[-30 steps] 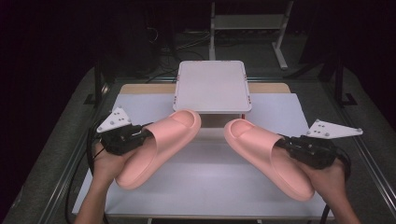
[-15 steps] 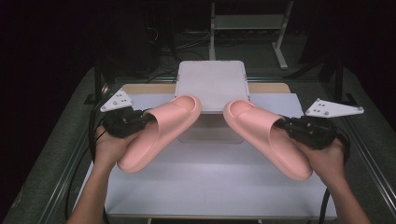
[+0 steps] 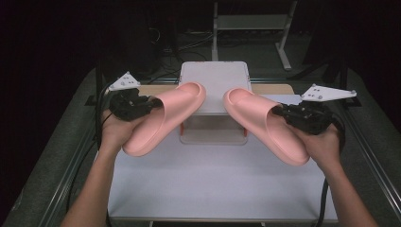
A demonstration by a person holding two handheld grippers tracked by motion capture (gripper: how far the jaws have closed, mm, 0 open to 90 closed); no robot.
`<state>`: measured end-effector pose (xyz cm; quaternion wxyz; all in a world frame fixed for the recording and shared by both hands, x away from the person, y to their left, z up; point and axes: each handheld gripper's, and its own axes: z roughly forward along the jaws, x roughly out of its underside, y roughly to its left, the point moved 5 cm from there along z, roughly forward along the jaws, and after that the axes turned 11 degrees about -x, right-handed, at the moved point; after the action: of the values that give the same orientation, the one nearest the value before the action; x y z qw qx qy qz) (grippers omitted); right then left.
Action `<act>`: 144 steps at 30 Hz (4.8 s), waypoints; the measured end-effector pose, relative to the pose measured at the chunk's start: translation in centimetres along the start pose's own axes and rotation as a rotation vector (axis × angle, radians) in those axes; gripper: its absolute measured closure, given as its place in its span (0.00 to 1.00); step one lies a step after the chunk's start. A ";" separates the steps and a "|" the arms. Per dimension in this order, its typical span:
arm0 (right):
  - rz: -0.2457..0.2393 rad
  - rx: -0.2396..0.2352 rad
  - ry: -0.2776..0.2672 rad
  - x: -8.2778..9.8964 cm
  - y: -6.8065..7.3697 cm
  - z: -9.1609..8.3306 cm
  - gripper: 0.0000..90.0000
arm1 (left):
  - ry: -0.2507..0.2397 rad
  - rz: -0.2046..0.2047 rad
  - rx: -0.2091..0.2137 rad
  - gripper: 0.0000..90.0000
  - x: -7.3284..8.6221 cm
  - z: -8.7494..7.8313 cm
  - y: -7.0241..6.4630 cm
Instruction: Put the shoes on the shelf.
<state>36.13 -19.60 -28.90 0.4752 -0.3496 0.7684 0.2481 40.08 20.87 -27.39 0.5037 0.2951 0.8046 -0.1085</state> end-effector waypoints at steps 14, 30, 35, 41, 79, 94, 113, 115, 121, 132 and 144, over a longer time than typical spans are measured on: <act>0.025 0.023 0.020 -1.3 -2.2 2.0 0.92 | 0.038 0.000 -0.026 0.90 -1.8 2.5 1.4; 0.045 0.059 0.038 -3.0 -5.1 3.6 0.92 | 0.066 -0.019 -0.064 0.90 -3.7 5.0 3.6; 0.050 0.069 0.041 -3.5 -5.8 4.0 0.92 | 0.076 -0.029 -0.076 0.90 -4.1 5.6 4.3; 0.054 0.079 0.054 -4.2 -6.6 4.7 0.92 | 0.097 -0.047 -0.089 0.90 -4.4 6.8 5.0; 0.103 0.116 0.106 -7.1 -10.3 10.1 0.92 | 0.199 -0.095 -0.124 0.90 -5.7 12.3 5.8; 0.116 0.141 0.131 -7.1 -10.9 11.0 0.92 | 0.211 -0.092 -0.126 0.90 -6.2 13.1 5.3; 0.137 0.146 0.134 -7.1 -10.9 11.4 0.91 | 0.204 -0.106 -0.119 0.87 -7.2 13.6 4.5; 0.140 0.149 0.134 -7.1 -10.9 11.5 0.91 | 0.205 -0.101 -0.121 0.86 -7.3 13.6 4.4; 0.154 0.146 0.126 -7.3 -10.8 11.6 0.90 | 0.199 -0.122 -0.117 0.84 -7.3 13.9 4.1; 0.172 0.146 0.143 -7.3 -10.4 11.9 0.88 | 0.200 -0.142 -0.126 0.80 -7.4 14.2 3.5; 0.202 0.137 0.142 -7.1 -10.2 12.6 0.85 | 0.212 -0.160 -0.120 0.76 -7.2 14.8 3.1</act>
<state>53.19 -14.88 -28.34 0.4150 -0.2539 0.8465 0.2164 55.17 13.73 -27.64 0.4222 0.2092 0.8794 -0.0685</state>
